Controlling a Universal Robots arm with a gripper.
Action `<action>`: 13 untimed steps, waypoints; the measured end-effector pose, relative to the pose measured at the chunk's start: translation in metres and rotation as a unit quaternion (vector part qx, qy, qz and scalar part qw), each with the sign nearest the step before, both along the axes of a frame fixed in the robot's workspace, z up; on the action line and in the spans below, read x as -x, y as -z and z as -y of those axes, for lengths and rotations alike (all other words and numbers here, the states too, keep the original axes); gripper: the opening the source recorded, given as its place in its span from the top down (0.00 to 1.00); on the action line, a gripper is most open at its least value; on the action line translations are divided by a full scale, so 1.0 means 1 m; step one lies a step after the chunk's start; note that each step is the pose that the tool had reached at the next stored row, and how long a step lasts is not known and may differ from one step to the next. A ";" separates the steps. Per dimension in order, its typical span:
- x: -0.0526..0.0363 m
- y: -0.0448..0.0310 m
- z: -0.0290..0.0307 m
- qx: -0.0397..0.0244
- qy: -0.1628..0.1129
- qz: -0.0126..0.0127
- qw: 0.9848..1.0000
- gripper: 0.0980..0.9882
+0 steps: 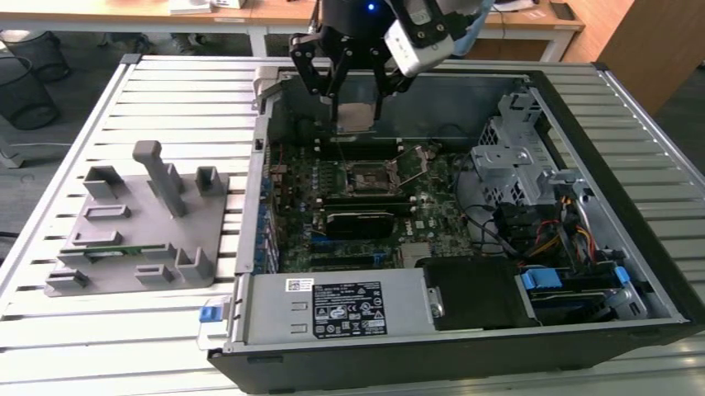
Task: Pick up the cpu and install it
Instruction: 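Place the cpu into insertion slot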
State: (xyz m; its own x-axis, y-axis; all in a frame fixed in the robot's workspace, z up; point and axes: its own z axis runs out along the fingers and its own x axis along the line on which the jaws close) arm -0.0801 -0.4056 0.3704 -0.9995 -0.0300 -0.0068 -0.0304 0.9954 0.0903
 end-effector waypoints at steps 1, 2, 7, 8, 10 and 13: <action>-0.0013 0.0000 0.0000 0.000 0.000 0.000 1.000 0.52; -0.0023 0.0000 0.0000 0.000 0.000 0.000 1.000 0.52; -0.0053 0.0000 0.0000 0.000 0.001 0.000 1.000 0.52; -0.0056 0.0000 0.0000 0.000 0.001 0.000 1.000 0.52; -0.0061 0.0000 -0.0004 0.000 0.001 0.000 1.000 0.52; -0.0061 0.0001 -0.0007 0.001 0.010 0.001 1.000 0.52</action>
